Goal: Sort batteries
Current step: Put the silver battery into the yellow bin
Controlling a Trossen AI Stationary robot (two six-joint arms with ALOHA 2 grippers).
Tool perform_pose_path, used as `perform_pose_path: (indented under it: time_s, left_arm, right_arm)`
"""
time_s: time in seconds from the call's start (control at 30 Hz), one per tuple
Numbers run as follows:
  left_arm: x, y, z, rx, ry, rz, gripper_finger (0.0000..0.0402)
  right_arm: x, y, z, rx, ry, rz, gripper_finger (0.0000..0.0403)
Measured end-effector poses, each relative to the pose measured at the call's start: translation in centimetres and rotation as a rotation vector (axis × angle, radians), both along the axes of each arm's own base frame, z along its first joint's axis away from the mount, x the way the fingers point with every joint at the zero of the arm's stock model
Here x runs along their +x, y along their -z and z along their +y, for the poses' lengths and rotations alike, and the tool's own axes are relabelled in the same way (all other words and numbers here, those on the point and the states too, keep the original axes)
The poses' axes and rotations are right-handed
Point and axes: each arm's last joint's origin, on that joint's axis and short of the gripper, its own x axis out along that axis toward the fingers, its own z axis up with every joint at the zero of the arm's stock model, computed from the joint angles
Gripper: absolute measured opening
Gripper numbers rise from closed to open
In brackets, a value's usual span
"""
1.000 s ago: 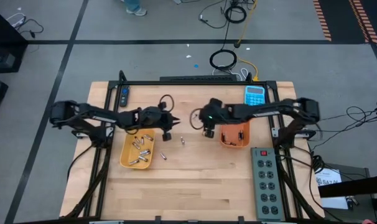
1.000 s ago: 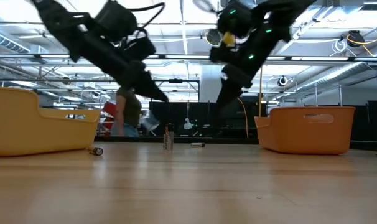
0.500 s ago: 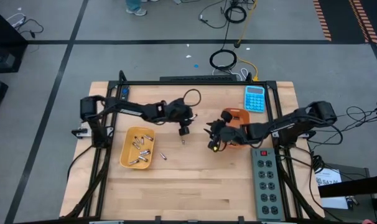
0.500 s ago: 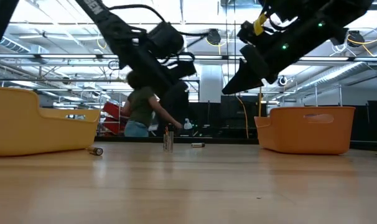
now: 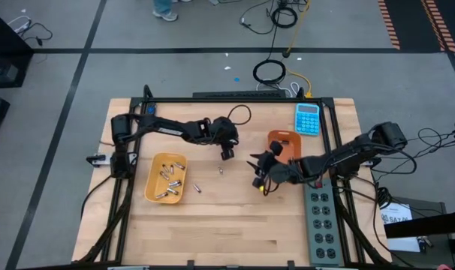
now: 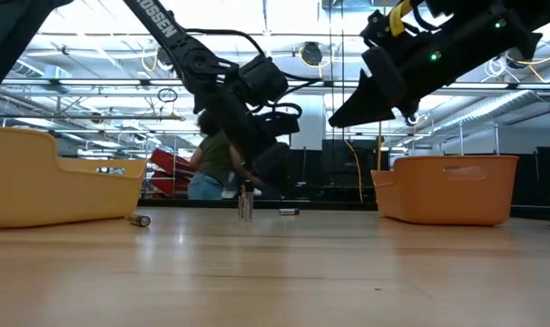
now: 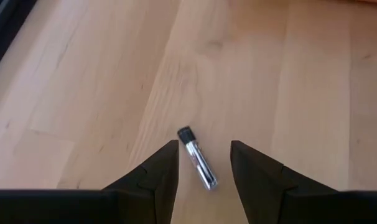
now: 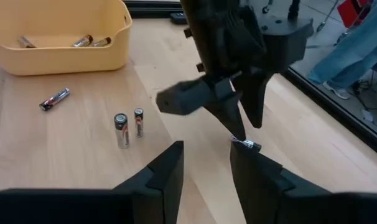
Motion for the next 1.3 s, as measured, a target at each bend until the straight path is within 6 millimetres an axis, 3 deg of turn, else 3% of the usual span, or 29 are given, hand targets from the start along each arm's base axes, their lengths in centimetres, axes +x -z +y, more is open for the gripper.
perform_pose_path:
  time_s: [0.4, 0.5, 0.63, 0.8, 0.97, 1.07, 1.3]
  left_arm:
    - [0.8, 2.4, 0.7, 0.011, -0.051, 0.046, 0.0149]
    - [0.7, 2.7, 0.6, 0.011, -0.027, 0.077, 0.0112]
    - [0.4, 2.9, 0.4, -0.019, 0.027, 0.112, 0.0028]
    - [0.4, 2.8, -0.2, -0.008, 0.068, 0.13, 0.0021]
    - [0.0, 1.0, -1.6, 0.04, 0.104, 0.147, 0.0019]
    - [-0.2, -1.7, -2.1, 0.056, 0.113, 0.083, 0.0]
    - [-2.1, -6.5, -3.5, 0.055, 0.099, 0.02, 0.0001]
  right_arm:
    - [-0.1, 0.1, 0.5, 0.012, -0.006, -0.003, 0.0122]
    - [-0.2, 0.1, 0.5, 0.01, -0.006, 0.004, 0.0122]
    - [-0.2, 0.1, 0.5, 0.008, -0.003, 0.005, 0.0122]
    - [-0.2, 0.1, 0.4, 0.001, 0.015, 0.001, 0.0122]
    - [-0.2, 0.1, 0.4, -0.015, 0.01, 0.01, 0.0122]
    - [-0.2, 0.1, 0.1, -0.043, 0.009, 0.025, 0.0122]
    - [0.1, 0.0, -0.9, -0.143, 0.018, 0.069, 0.0122]
